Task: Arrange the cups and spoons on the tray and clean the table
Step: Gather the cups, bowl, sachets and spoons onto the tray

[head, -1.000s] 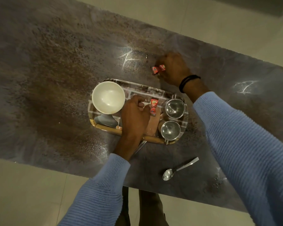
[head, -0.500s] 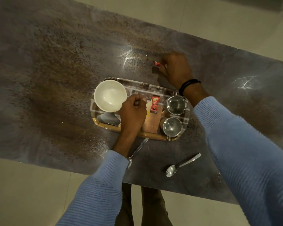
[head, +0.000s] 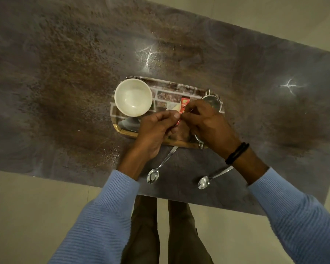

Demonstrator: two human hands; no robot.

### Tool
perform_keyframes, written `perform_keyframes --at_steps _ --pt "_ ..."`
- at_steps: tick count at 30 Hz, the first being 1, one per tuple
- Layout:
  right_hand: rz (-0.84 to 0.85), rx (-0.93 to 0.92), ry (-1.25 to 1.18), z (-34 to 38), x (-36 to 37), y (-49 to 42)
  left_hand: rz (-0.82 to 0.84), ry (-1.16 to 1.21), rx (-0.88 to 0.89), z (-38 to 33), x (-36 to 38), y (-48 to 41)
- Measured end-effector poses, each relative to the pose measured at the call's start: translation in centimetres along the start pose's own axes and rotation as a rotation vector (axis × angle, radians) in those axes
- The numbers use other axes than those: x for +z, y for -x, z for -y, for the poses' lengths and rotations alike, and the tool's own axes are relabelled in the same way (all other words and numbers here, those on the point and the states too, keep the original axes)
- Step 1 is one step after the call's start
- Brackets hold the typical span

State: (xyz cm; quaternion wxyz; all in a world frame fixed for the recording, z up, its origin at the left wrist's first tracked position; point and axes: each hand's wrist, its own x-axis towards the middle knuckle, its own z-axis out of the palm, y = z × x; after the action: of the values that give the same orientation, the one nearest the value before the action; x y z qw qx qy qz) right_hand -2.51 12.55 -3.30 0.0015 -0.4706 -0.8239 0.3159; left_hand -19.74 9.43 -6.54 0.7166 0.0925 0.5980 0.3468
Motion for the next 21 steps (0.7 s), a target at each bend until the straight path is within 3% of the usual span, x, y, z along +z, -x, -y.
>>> perform_keyframes --at_steps 4,13,21 --pt "-0.031 0.045 -0.124 0.2 0.4 0.4 -0.051 0.059 0.006 2.6 -0.4 0.9" --pt "0.002 0.392 -0.125 2.3 2.2 -0.7 -0.177 0.117 0.046 6.2 1.5 2.1" --pt "-0.08 0.61 -0.15 5.1 8.6 0.8 -0.279 -0.288 0.112 7.3 0.6 0.5"
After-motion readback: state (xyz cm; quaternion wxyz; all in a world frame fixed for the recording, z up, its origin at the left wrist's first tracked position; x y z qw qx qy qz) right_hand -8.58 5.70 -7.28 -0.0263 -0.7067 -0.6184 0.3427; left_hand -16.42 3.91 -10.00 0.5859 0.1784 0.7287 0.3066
